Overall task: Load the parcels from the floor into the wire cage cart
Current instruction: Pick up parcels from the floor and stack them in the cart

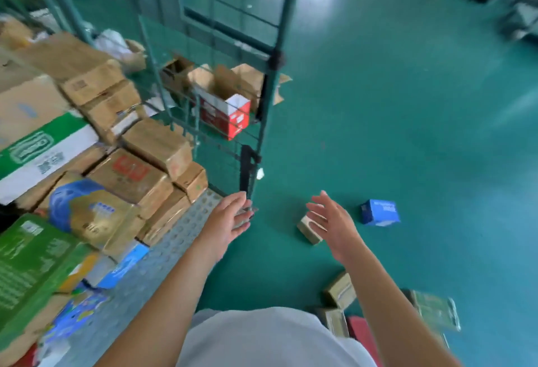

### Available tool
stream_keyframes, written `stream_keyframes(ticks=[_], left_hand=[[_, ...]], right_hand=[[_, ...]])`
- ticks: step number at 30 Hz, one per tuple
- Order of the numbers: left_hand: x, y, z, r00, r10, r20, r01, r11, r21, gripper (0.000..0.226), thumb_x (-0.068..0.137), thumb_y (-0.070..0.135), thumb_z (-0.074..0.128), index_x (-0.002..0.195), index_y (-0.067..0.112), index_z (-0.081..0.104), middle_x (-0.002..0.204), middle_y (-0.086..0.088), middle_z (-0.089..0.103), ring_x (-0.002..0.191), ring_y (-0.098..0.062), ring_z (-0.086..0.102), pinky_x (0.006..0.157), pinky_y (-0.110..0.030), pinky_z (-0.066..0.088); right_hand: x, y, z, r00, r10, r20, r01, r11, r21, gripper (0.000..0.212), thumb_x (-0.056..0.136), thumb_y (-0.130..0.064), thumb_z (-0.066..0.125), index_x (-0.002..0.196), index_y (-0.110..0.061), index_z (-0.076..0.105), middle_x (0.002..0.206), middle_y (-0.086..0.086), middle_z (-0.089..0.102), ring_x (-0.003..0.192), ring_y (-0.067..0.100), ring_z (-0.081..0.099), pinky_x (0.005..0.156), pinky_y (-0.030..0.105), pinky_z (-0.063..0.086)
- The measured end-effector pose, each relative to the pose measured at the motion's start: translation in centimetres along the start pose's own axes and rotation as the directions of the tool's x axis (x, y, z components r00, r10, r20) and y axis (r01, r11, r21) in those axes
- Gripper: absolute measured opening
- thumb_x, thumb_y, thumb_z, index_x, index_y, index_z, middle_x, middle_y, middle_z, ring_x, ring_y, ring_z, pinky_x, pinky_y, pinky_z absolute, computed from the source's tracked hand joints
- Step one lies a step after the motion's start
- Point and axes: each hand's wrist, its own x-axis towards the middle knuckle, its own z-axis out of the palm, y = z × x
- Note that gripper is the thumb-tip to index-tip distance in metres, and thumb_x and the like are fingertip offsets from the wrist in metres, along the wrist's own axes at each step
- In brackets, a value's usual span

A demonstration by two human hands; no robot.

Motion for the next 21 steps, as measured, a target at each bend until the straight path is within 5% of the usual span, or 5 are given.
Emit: stream_keyframes(ticks=[3, 12, 21], left_hand=[[-0.2, -1.9, 5.3, 0.997, -0.009, 0.078, 0.002, 0.996, 0.092, 0.026, 0.105, 0.035, 0.057, 0.128, 0.025, 0.063, 0.13, -0.004, 0.068, 0.12, -0.025, 0.066, 0.108, -0.046, 0.051], [1.2, -3.9, 17.8, 0.969, -0.084, 0.234, -0.001, 0.94, 0.342, 0.03, 0.104, 0.036, 0.059, 0.131, 0.023, 0.063, 0.127, -0.001, 0.069, 0.116, -0.022, 0.068, 0.099, -0.039, 0.056], [7.1, -3.9, 24.4, 0.937, -0.191, 0.292, 0.043, 0.893, 0.448, 0.028, 0.104, 0.036, 0.058, 0.127, 0.021, 0.063, 0.126, -0.004, 0.069, 0.114, -0.023, 0.068, 0.097, -0.04, 0.056]], right_hand=[[-1.4, 0.8, -6.0, 0.997, -0.028, -0.066, 0.035, 0.994, 0.108, 0.043, 0.1, -0.048, 0.059, 0.123, -0.013, 0.068, 0.123, 0.009, 0.072, 0.111, 0.022, 0.069, 0.092, 0.034, 0.055], [-3.9, 3.7, -17.5, 0.954, 0.041, -0.296, 0.065, 0.938, 0.34, 0.036, 0.103, -0.046, 0.054, 0.118, -0.016, 0.068, 0.116, 0.003, 0.074, 0.111, 0.02, 0.069, 0.094, 0.035, 0.055], [-1.0, 3.8, -22.0, 0.902, 0.124, -0.414, 0.061, 0.911, 0.407, 0.028, 0.101, -0.039, 0.06, 0.115, -0.016, 0.069, 0.116, 0.003, 0.074, 0.111, 0.02, 0.069, 0.103, 0.041, 0.053]])
